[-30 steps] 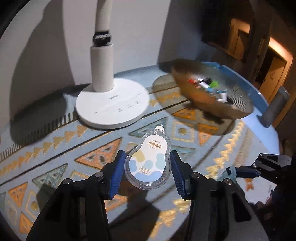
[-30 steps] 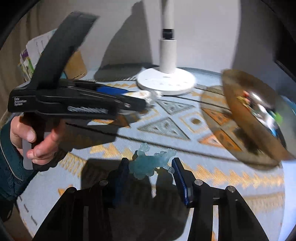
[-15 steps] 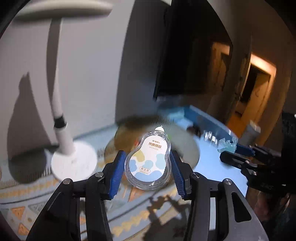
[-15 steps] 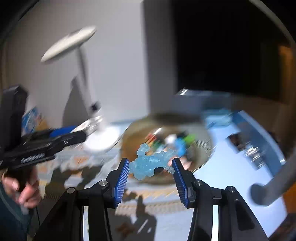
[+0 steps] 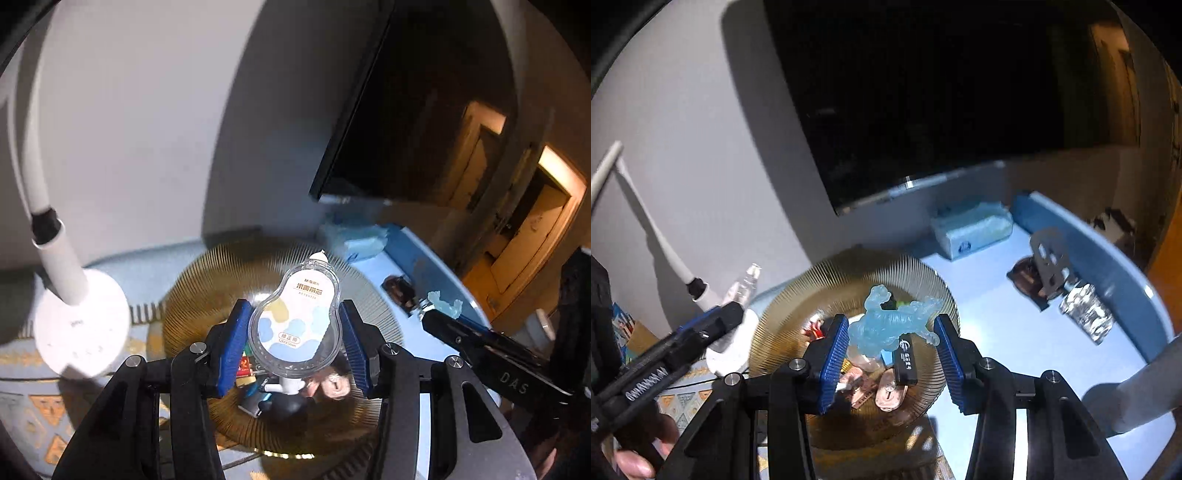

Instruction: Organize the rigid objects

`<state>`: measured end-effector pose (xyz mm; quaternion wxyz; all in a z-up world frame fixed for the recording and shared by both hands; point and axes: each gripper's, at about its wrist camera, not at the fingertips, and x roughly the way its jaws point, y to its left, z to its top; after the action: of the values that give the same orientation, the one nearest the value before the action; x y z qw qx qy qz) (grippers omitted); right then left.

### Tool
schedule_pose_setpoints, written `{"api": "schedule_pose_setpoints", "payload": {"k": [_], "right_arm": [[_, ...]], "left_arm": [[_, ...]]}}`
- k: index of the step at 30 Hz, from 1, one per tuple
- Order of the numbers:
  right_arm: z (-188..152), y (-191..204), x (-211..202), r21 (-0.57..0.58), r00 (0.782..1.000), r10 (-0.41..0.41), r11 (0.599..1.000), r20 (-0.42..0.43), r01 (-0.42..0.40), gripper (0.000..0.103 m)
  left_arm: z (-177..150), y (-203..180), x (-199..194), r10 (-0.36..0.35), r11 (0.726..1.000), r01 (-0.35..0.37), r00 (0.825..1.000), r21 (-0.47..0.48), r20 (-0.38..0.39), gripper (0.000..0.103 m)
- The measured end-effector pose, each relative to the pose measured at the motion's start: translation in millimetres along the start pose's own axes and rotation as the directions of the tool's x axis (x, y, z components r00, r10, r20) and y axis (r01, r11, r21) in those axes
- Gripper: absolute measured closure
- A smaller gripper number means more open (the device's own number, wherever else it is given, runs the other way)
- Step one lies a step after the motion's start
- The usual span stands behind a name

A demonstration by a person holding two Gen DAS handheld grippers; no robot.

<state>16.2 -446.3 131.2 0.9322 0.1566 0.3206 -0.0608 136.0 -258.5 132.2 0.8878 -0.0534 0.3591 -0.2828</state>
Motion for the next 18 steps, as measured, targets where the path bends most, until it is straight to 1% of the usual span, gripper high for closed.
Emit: {"api": "schedule_pose_setpoints", "payload": {"k": [3, 7, 12, 13, 14, 15, 16, 17, 18], "right_arm": [[-4, -5, 21, 0.009, 0.999, -0.003, 1.0, -0.041, 0.004, 0.056], [-7, -10, 42, 0.005, 0.997, 0.0, 1.0, -0.076, 0.0, 0.056], [-6, -12, 54, 0.019, 0.995, -0.013, 1.0, -0.097, 0.015, 0.056], [-5, -14, 58, 0.025, 0.994, -0.014, 1.0, -0.107, 0.016, 0.053], [-4, -15, 62, 0.033, 0.992, -0.008, 0.999, -0.123, 0.012, 0.042], [-4, -17, 64, 0.038, 0.992, -0.007, 0.999, -0.123, 0.012, 0.038], [-3, -18, 62, 0.042, 0.994, -0.015, 0.999, -0.111, 0.019, 0.038], [-3, -18, 60, 0.036, 0.995, -0.026, 0.999, -0.101, 0.029, 0.038], [-3, -17, 57, 0.03, 0.995, -0.033, 0.999, -0.095, 0.036, 0.038]], "left_arm": [[-6, 2, 18, 0.019, 1.0, -0.02, 0.999, -0.004, -0.033, 0.057], [-10, 3, 34, 0.028, 1.0, -0.028, 0.998, -0.003, -0.064, 0.057], [-10, -1, 44, 0.028, 1.0, -0.028, 0.997, 0.004, -0.078, 0.057], [-10, -4, 43, 0.031, 0.999, -0.03, 0.997, 0.015, -0.074, 0.051], [-9, -5, 43, 0.029, 0.999, -0.027, 0.997, 0.025, -0.069, 0.033], [-10, -8, 36, 0.025, 0.999, -0.024, 0.999, 0.041, -0.039, 0.027], [-10, -10, 30, 0.026, 0.998, -0.025, 1.0, 0.054, -0.008, 0.024], [-10, -12, 26, 0.027, 0.997, -0.027, 1.0, 0.068, 0.006, 0.024], [-10, -14, 21, 0.019, 0.996, -0.019, 1.0, 0.091, -0.004, 0.024]]}}
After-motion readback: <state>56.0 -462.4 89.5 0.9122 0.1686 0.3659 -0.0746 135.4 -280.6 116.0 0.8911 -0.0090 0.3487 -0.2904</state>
